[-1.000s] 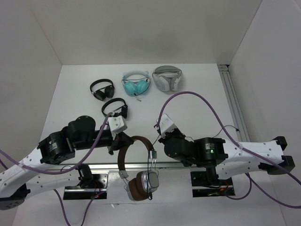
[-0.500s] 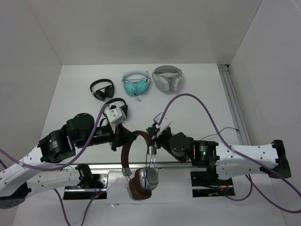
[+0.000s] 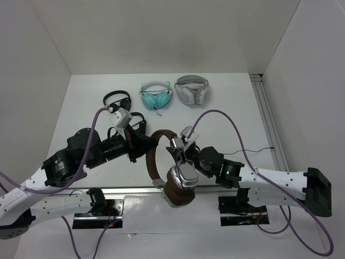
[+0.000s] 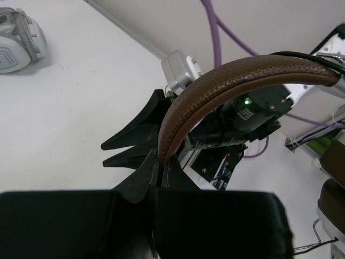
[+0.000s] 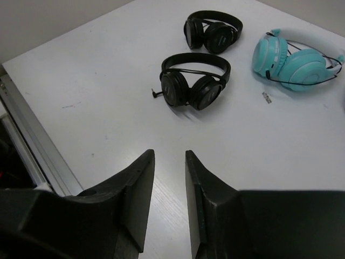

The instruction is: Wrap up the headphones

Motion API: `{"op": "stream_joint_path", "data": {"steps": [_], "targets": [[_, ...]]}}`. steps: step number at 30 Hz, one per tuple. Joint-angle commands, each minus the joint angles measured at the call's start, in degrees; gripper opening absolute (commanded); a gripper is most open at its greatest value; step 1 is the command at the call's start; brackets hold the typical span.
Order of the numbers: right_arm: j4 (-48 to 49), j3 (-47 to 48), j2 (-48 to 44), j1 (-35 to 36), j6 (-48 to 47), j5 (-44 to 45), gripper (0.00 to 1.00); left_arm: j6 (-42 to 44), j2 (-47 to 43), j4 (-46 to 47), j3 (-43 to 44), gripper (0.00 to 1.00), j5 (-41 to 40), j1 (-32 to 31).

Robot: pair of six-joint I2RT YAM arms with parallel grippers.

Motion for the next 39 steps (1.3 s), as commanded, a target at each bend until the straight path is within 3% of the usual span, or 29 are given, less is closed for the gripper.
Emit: {"op": "stream_joint_path", "data": {"steps": [1, 8, 15, 19, 23, 28, 30, 33, 39], "targets": [[9.88, -3.21, -1.32, -4.28, 3.22, -6.93, 0.37, -6.18, -2.02, 8.17, 3.25, 0.00, -4.03, -0.06], [19.11, -10.33, 0.61, -8.70, 9.29, -15.64, 0.32, -10.84, -0.80, 9.50, 6.15, 0.00, -10.18, -0.06], [19.66, -11.91, 5.27, -8.70, 11.75, -16.70, 0.28, -18.84, 1.76, 3.44, 13.69, 0.00, -26.96, -0.06], [23.08, -15.43, 5.27, -8.70, 13.17, -17.84, 0.28, -19.64, 3.60, -1.22, 16.96, 0.00, -34.61, -0.06], [25.29, -17.37, 5.27, -8.70, 14.31, -17.85, 0.17, -20.17, 4.13, -2.54, 18.19, 0.00, -39.89, -0.06], [25.90, -18.51, 6.32, -8.70, 15.89, -18.37, 0.16, -19.12, 5.36, -5.53, 20.82, 0.00, -46.48, -0.06], [26.43, -19.21, 6.94, -8.70, 16.50, -18.37, 0.11, -18.59, 5.89, -6.14, 20.83, 0.00, -49.11, -0.06], [27.04, -19.74, 7.65, -6.51, 17.03, -15.93, 0.01, -19.11, 6.42, -7.20, 21.36, 0.00, -52.54, -0.06], [15.72, -15.18, 7.57, 5.87, 17.74, 3.19, 0.00, -18.95, 7.64, -9.48, 20.22, 0.00, -60.72, -0.06]]}}
